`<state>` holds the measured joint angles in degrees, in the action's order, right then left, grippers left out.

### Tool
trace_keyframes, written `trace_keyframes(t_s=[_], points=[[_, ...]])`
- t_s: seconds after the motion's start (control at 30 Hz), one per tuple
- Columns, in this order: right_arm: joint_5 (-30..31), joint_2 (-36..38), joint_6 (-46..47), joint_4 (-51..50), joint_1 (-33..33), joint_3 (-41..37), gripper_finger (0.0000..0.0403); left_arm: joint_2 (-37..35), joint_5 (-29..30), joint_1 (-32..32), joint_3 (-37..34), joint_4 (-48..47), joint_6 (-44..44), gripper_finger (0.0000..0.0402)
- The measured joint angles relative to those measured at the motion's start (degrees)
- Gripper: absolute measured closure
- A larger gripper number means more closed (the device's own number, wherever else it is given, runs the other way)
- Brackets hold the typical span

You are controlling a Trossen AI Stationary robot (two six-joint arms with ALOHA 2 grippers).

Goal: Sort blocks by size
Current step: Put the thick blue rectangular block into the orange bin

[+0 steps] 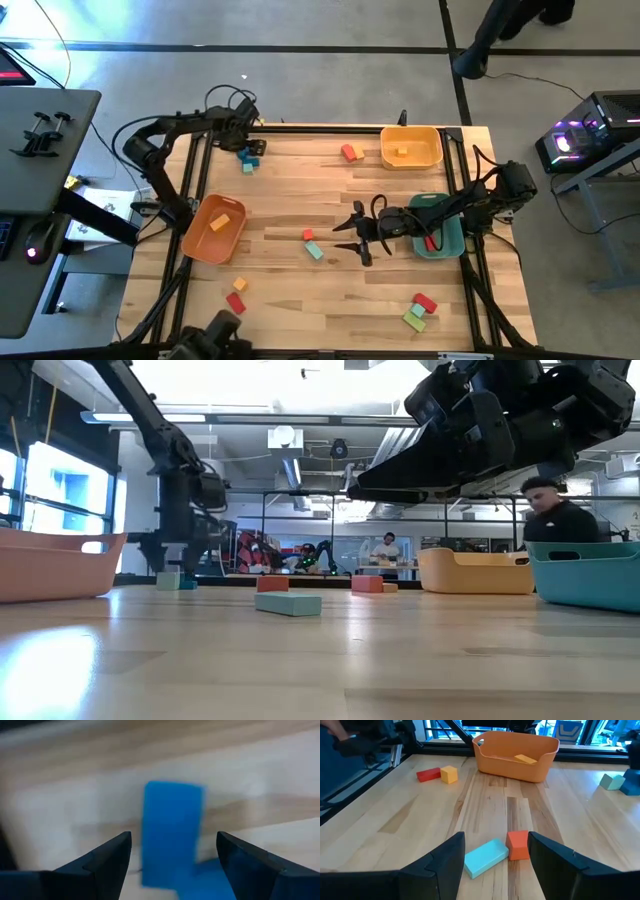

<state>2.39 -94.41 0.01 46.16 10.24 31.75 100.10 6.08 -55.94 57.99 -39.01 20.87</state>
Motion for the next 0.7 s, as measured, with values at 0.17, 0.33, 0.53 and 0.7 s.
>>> trace_keyframes(t_s=[0.17, 0.33, 0.53, 0.7], points=[[0.0, 0.0, 0.17, 0.0, 0.0, 0.0, 0.019, 0.82, -0.06, -0.04, 0.64, 0.26, -0.16, 0.0149], [0.0, 0.0, 1.56, 0.01, 0.04, 0.0, 0.019, 0.8, 0.03, -0.88, 0.71, 0.35, -0.52, 0.0192], [0.0, 0.0, 1.68, 0.01, 0.04, 0.0, 0.019, 0.58, 0.23, -1.15, 0.73, 0.8, -5.34, 0.0285], [-0.02, 0.0, 4.12, 0.01, 0.11, 0.0, 0.019, -3.0, 2.93, 0.22, 0.69, 1.05, -7.92, 0.0308]])
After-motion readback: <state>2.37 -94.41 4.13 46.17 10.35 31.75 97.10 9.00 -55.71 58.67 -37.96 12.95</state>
